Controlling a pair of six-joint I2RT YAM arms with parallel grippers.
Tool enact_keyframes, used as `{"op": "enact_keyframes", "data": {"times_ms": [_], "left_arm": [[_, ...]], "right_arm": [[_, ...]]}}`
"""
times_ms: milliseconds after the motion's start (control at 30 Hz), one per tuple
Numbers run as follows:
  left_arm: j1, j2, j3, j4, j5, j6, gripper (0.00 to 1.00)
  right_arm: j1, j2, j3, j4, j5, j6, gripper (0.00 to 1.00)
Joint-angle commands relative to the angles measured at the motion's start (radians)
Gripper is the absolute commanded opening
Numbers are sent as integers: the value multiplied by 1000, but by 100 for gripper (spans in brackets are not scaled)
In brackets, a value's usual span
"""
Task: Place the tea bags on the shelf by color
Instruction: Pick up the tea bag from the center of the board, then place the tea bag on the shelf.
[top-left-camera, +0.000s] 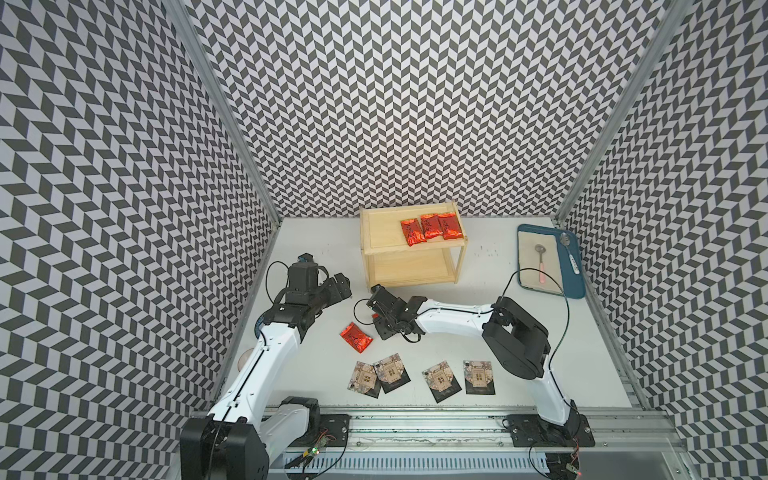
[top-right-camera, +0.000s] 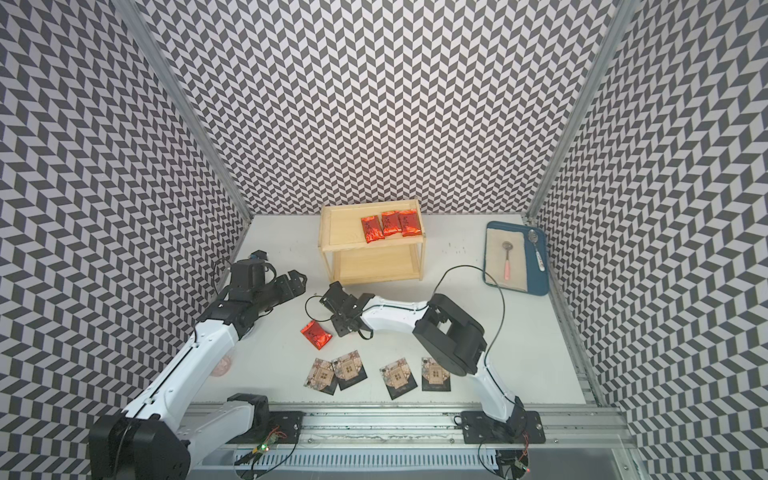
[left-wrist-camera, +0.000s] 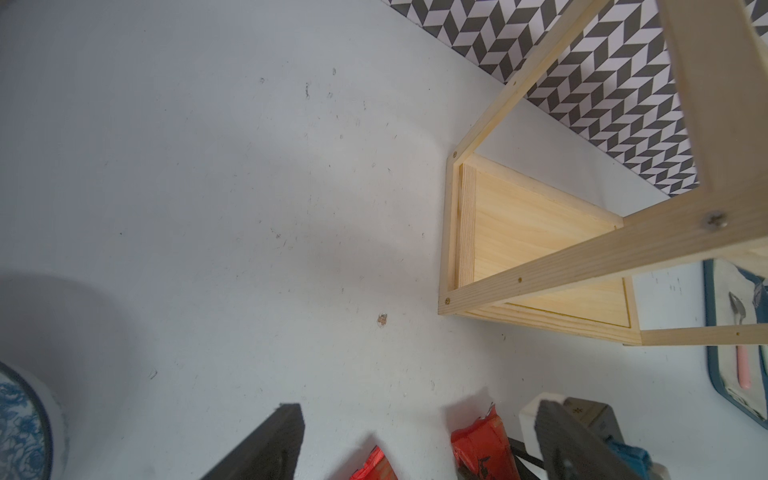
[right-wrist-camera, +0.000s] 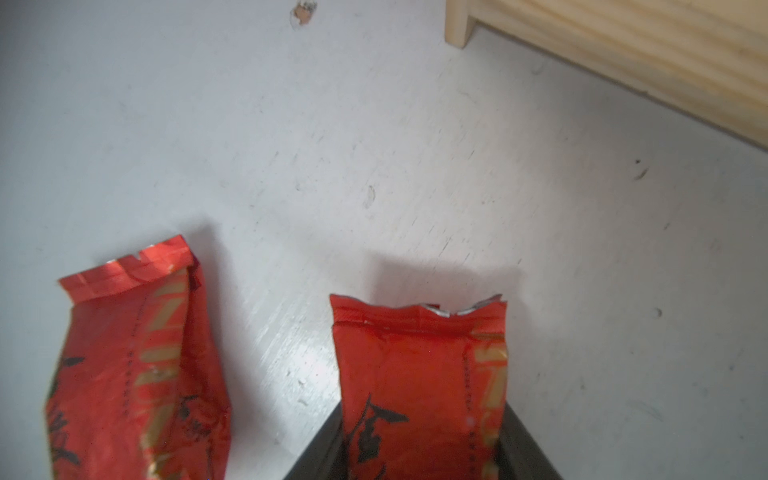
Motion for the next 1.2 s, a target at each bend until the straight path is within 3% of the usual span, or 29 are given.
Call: {"op": "enact_keyframes", "data": {"times_ms": [0,167,333,500,600,900,1167], "left_arm": [[4,-12,-3,0,7,10,92],[4,-15,-1,0,3,11,92],[5,-23,1,-1,-7,9,92],[5,-22,-1,2,1,6,92],[5,-21,-1,2,1,6,92],[5,-15,-1,-4,-8,6,92],[5,-8,1,-6,-7,8,92]], "right_arm": [[4,-26,16,-27,23,27,47],[5,-119,3,-64,29,60,45],[12,-312,-37,-84,59,99,44],[4,-438,10,-74,184,69,44],[-37,-397,153,-111,229,3,44],[-167,-150,531,-118,212,-113,44],[-224,-47,646,-153,212,-106,45]]}}
